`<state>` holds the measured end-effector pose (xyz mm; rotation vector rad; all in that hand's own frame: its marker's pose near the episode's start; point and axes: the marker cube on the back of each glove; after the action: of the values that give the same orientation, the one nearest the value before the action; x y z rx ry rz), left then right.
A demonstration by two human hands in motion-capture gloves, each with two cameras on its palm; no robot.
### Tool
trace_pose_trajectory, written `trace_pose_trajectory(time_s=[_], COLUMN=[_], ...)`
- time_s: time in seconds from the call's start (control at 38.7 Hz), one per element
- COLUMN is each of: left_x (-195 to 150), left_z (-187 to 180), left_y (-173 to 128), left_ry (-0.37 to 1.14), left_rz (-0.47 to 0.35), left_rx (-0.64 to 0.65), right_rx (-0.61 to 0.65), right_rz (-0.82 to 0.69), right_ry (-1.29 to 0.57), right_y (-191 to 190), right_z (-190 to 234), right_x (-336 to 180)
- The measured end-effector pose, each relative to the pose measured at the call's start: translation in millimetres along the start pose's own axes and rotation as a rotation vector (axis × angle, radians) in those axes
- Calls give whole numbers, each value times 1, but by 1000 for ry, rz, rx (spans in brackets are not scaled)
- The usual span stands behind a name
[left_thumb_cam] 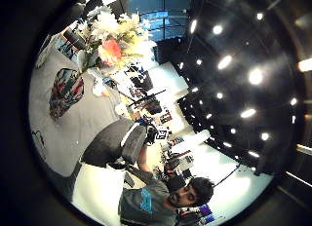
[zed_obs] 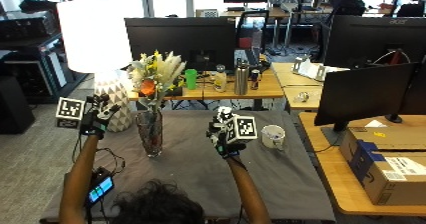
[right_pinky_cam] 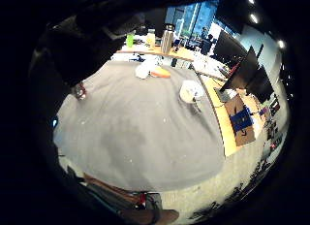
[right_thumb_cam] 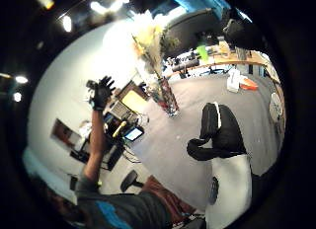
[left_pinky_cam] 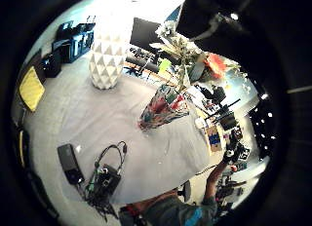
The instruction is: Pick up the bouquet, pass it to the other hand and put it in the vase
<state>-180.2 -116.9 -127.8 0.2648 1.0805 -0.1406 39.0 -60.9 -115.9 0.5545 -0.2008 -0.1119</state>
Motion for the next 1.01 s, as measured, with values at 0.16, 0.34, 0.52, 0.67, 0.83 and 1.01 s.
trace_pose_trajectory(time_s=[0.16, 0.34, 0.52, 0.67, 0.83, 1.01], left_x=[-1, 1, -6, -6, 1, 5], left_z=[0, 1, 2, 1, 2, 3], left_y=[-1, 7, 4, 5, 7, 8], left_ry=[30, 20, 42, 28, 20, 9], left_rz=[28, -13, 1, 9, 6, 16], left_rx=[-5, -4, -5, -10, 5, 9], right_rx=[-6, 3, -4, 1, 5, 6], right_rz=[7, 9, 27, 29, 24, 23], right_ry=[-3, 0, -9, -10, -6, -8], right_y=[2, 1, 3, 2, 2, 2], right_z=[1, 4, 1, 3, 0, 0], right_x=[1, 5, 4, 4, 2, 1])
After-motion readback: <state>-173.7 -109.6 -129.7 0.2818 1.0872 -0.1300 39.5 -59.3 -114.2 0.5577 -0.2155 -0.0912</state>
